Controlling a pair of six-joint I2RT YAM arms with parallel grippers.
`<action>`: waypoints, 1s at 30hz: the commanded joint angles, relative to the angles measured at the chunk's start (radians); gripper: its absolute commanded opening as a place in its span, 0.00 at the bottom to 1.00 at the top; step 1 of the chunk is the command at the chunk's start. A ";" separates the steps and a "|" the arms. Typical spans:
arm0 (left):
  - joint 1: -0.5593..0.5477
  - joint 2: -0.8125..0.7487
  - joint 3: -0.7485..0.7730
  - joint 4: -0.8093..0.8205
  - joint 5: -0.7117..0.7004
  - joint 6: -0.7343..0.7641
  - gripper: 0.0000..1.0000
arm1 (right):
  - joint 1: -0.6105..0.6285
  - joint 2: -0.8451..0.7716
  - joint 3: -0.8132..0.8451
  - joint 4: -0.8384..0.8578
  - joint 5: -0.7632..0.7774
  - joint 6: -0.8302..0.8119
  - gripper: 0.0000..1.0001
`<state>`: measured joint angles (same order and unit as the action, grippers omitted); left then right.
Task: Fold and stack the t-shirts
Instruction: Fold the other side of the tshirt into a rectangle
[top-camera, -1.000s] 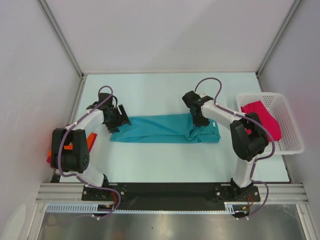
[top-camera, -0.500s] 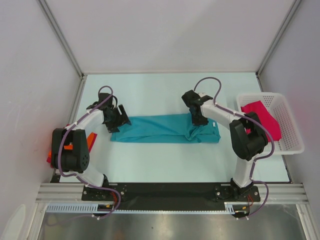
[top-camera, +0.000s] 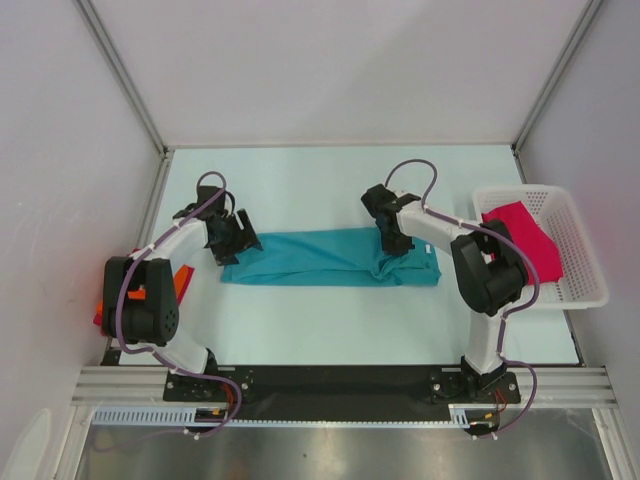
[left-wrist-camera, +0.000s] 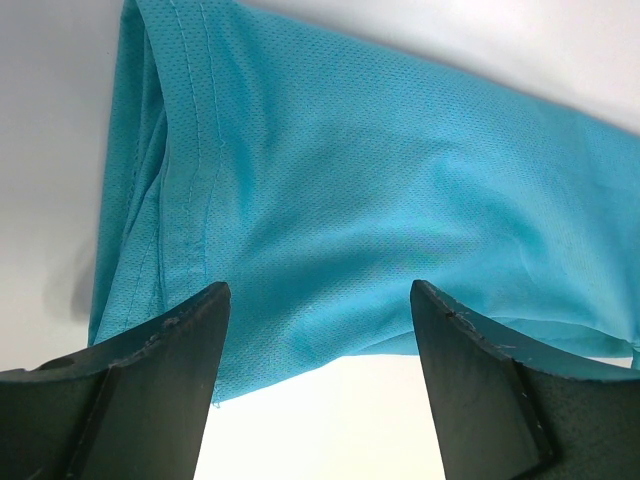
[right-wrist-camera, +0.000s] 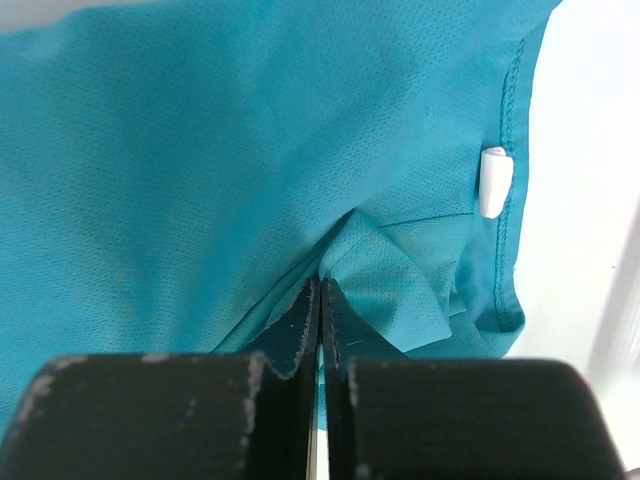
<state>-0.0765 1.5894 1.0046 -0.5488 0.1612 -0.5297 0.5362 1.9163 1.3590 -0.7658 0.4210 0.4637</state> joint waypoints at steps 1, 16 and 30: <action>-0.002 -0.026 0.031 0.004 0.015 0.020 0.79 | 0.015 -0.059 -0.034 0.026 0.034 0.007 0.00; -0.002 -0.028 0.006 0.029 0.034 0.019 0.78 | 0.130 -0.280 -0.098 -0.119 0.167 0.104 0.00; -0.002 -0.046 -0.008 0.038 0.060 0.019 0.79 | 0.237 -0.326 -0.198 -0.250 0.124 0.253 0.32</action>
<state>-0.0765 1.5894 1.0031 -0.5331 0.1959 -0.5297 0.7544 1.6226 1.1599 -0.9810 0.5323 0.6579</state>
